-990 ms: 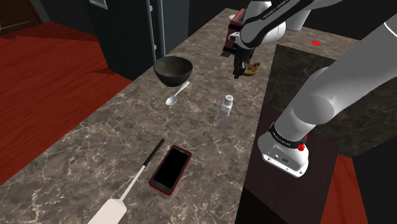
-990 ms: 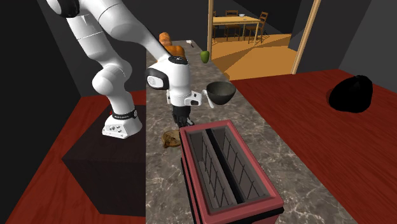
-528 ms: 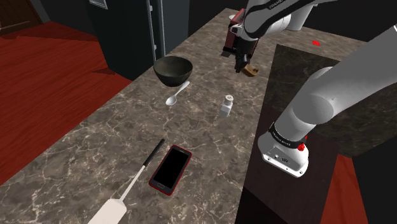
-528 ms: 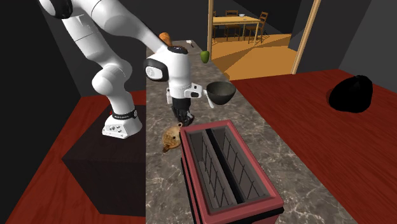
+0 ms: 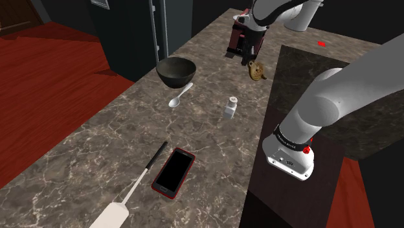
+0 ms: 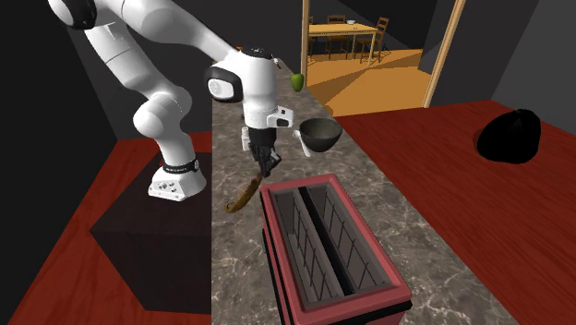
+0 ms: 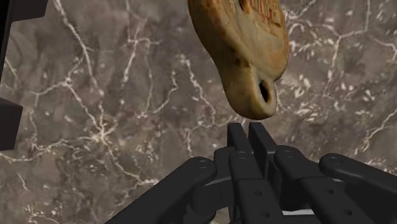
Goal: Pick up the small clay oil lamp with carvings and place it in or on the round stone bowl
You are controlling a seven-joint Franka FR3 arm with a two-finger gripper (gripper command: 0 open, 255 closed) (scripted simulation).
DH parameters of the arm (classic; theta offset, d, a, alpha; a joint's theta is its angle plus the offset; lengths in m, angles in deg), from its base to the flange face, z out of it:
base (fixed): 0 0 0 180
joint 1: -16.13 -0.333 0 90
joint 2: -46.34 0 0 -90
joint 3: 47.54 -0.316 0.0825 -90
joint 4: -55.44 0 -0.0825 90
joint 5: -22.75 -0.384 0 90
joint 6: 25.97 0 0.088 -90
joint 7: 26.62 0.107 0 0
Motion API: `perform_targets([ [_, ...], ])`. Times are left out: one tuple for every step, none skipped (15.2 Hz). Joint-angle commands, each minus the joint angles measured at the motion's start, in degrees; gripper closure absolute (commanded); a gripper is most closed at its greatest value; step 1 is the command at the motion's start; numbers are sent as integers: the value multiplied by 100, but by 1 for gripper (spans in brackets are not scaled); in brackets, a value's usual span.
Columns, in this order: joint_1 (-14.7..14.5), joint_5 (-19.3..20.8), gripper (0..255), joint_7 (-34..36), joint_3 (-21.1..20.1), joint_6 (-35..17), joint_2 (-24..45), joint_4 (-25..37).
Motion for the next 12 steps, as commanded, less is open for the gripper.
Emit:
perform_targets([
  [7,-1,255,17,-42,203,-118,81],
  [9,-4,255,20,-59,296,-165,128],
  [2,-5,255,20,-44,198,-110,88],
  [2,-5,0,20,-44,198,-110,88],
  [275,-12,0,599,12,-515,-319,-317],
  [577,-1,0,1187,37,-1280,-491,-740],
  [904,23,0,1792,27,-2103,-605,-1169],
  [926,2,0,1785,6,-2116,-602,-1175],
  [906,-14,0,1771,28,-2232,-498,-1187],
  [881,-29,0,1759,54,-2348,-392,-1197],
  [852,-46,0,1746,83,-2464,-285,-1206],
  [820,-65,0,1732,113,-2581,-175,-1212],
])
